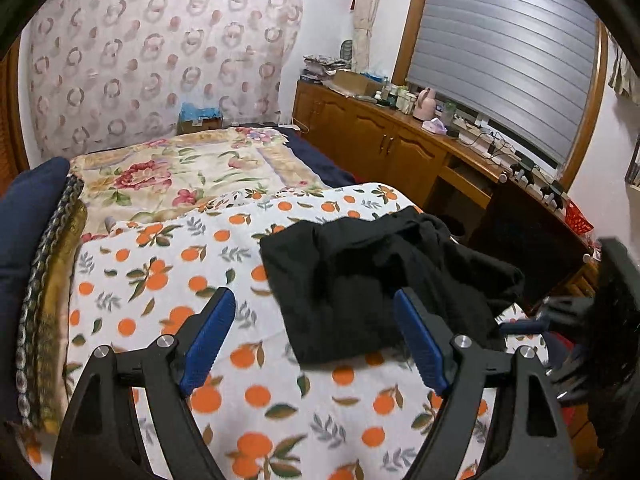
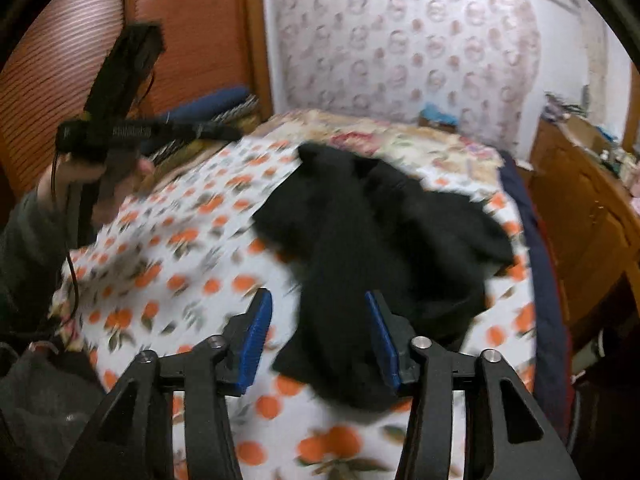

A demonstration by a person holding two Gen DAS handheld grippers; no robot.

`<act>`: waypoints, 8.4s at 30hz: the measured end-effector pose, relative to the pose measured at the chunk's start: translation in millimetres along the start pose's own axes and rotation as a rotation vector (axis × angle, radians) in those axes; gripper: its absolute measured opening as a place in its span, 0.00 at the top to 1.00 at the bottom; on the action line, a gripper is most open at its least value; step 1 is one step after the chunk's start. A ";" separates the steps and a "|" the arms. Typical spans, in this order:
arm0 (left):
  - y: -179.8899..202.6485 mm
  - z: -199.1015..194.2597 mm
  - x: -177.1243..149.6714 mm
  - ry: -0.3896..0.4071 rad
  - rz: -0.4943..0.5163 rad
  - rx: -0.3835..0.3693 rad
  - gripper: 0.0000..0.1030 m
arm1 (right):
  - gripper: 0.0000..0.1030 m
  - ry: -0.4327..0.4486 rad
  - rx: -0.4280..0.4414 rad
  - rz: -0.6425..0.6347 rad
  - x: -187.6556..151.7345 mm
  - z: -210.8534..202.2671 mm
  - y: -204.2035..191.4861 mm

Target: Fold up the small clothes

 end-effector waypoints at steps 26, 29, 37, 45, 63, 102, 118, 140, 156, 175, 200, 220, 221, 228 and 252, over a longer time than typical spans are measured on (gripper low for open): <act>-7.5 38.3 -3.5 -0.070 -0.008 0.005 0.20 | 0.94 0.109 -0.238 -0.096 15.9 -29.7 58.7; -4.8 52.8 6.8 -0.077 0.010 0.013 0.20 | 0.94 0.162 -0.317 -0.095 43.8 -39.7 94.4; -2.0 104.2 35.1 -0.115 0.055 0.007 0.20 | 0.94 0.145 -0.398 0.005 71.3 11.1 180.4; 1.5 151.8 57.6 -0.195 0.073 -0.152 0.74 | 0.94 0.105 -0.339 0.073 73.8 42.7 206.2; -28.9 136.5 75.7 -0.146 -0.035 0.009 0.62 | 0.94 -0.073 -0.285 0.101 101.6 90.7 237.6; -28.8 165.9 45.8 -0.256 -0.094 -0.143 0.82 | 0.57 -0.036 0.034 0.424 57.9 48.5 248.7; -9.1 30.1 64.3 0.018 -0.041 -0.161 0.88 | 0.88 0.165 -0.034 0.212 97.8 -3.6 200.2; -195.2 -156.0 45.3 0.347 -0.259 0.254 0.88 | 0.88 0.315 0.212 -0.200 333.1 133.7 43.1; -295.5 -121.4 -44.3 0.272 -0.503 0.379 0.88 | 0.79 0.145 0.209 -0.402 458.2 345.0 -45.2; -271.9 -127.1 -38.4 0.261 -0.401 0.480 0.88 | 0.47 0.345 0.241 -0.300 386.0 275.0 -45.3; -235.7 -149.0 -39.6 0.299 -0.302 0.530 0.04 | 0.43 0.205 0.243 -0.231 388.8 332.7 -67.4; -121.2 -132.3 -43.5 0.288 -0.159 0.449 0.00 | 0.31 0.256 0.026 -0.062 231.5 134.4 -42.6; -113.1 -129.2 -41.6 0.289 -0.148 0.444 0.00 | 0.29 0.265 0.007 -0.044 223.3 123.1 -39.8; -68.9 -118.1 -31.6 0.296 -0.094 0.416 0.00 | 0.22 0.334 -0.152 0.057 170.6 47.6 -27.4; -29.2 -115.8 -25.0 0.324 -0.067 0.420 0.00 | 0.22 0.369 -0.279 0.146 136.9 -5.7 -42.6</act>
Point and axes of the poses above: each gripper's, at about its wrist camera, not at the fingertips, and z roughly the way its jaws point, y to its right, x to its top, the point moved 1 cm from there along z, roughly the way its jaws point, and after that the axes turned 4 degrees about -z, right-handed, at the moved point
